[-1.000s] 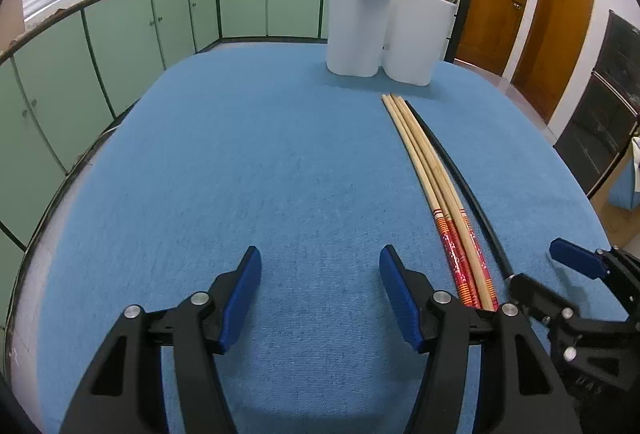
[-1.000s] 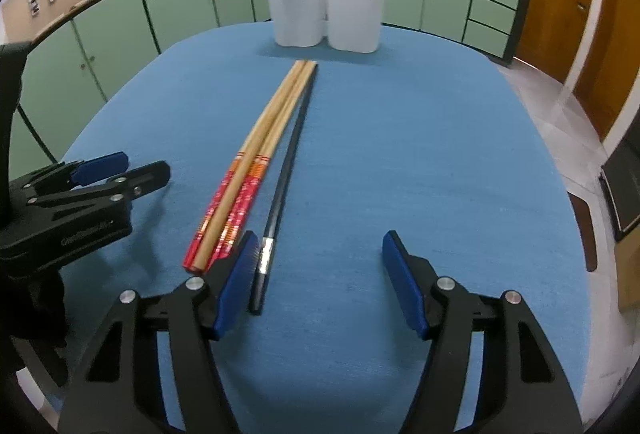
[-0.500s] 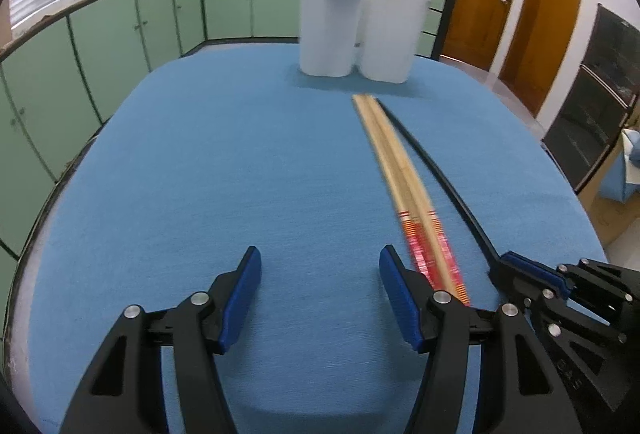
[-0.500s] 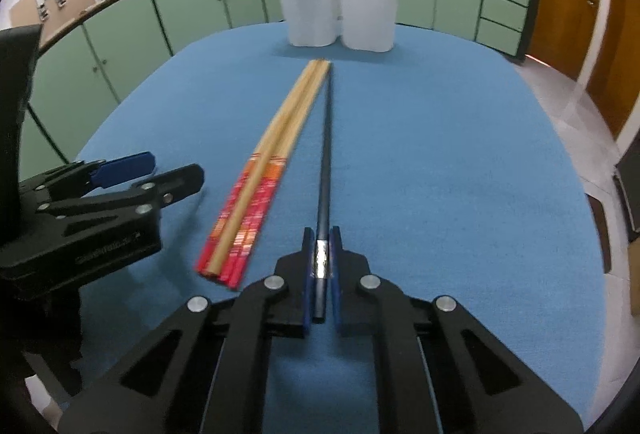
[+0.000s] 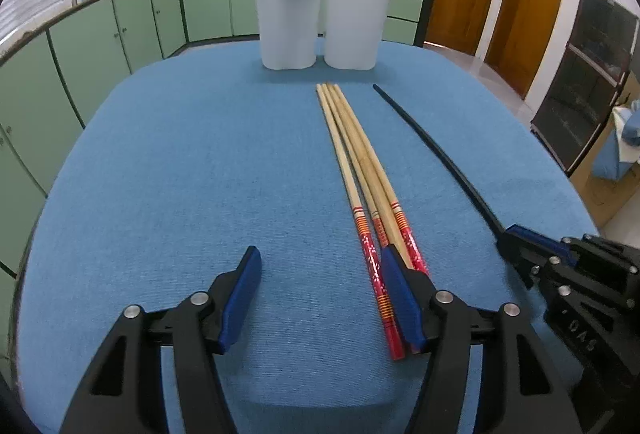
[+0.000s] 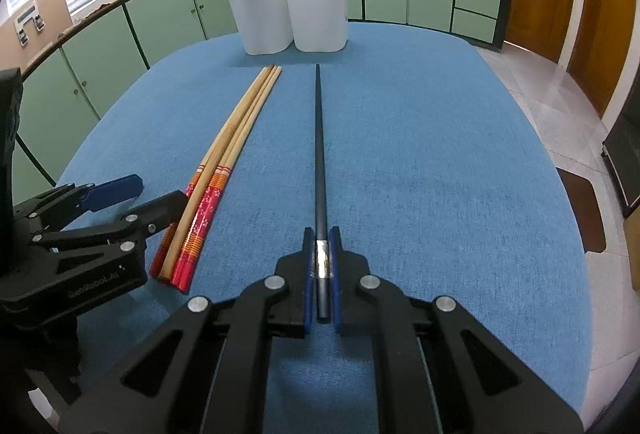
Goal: Organize utensils
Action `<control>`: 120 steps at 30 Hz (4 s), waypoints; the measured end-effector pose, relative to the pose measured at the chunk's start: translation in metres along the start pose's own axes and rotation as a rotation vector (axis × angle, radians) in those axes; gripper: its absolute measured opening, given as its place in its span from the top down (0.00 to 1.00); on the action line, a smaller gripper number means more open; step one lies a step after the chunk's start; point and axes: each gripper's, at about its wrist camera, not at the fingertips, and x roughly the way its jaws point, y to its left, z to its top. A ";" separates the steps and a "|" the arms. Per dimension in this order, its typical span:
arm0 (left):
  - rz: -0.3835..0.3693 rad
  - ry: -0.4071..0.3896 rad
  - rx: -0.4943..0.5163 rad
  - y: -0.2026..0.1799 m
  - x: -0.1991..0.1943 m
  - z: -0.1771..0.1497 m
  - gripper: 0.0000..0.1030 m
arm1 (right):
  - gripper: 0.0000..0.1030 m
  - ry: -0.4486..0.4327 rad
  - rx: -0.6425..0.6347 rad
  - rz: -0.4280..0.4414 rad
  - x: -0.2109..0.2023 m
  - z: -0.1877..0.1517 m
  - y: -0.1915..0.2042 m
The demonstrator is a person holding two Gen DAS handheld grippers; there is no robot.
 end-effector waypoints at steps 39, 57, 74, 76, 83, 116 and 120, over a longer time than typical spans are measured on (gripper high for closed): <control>-0.029 -0.033 -0.068 0.049 -0.031 -0.032 0.56 | 0.65 -0.027 -0.012 -0.014 -0.022 -0.020 -0.017; 0.035 -0.022 -0.051 0.039 -0.026 -0.029 0.57 | 0.80 -0.015 -0.017 0.012 -0.020 -0.020 -0.013; 0.045 -0.021 -0.028 0.025 -0.030 -0.022 0.94 | 0.94 -0.044 -0.044 -0.001 -0.025 -0.013 -0.007; 0.041 -0.040 -0.024 0.024 -0.043 -0.018 0.94 | 0.94 -0.069 -0.042 0.006 -0.035 -0.006 -0.009; 0.043 -0.153 0.000 0.028 -0.095 0.011 0.94 | 0.94 -0.185 -0.043 0.021 -0.075 0.024 -0.015; -0.029 -0.374 0.013 0.041 -0.164 0.109 0.95 | 0.95 -0.358 -0.116 0.063 -0.132 0.137 -0.004; -0.036 -0.376 0.017 0.042 -0.164 0.131 0.95 | 0.95 -0.369 -0.118 0.076 -0.134 0.163 -0.006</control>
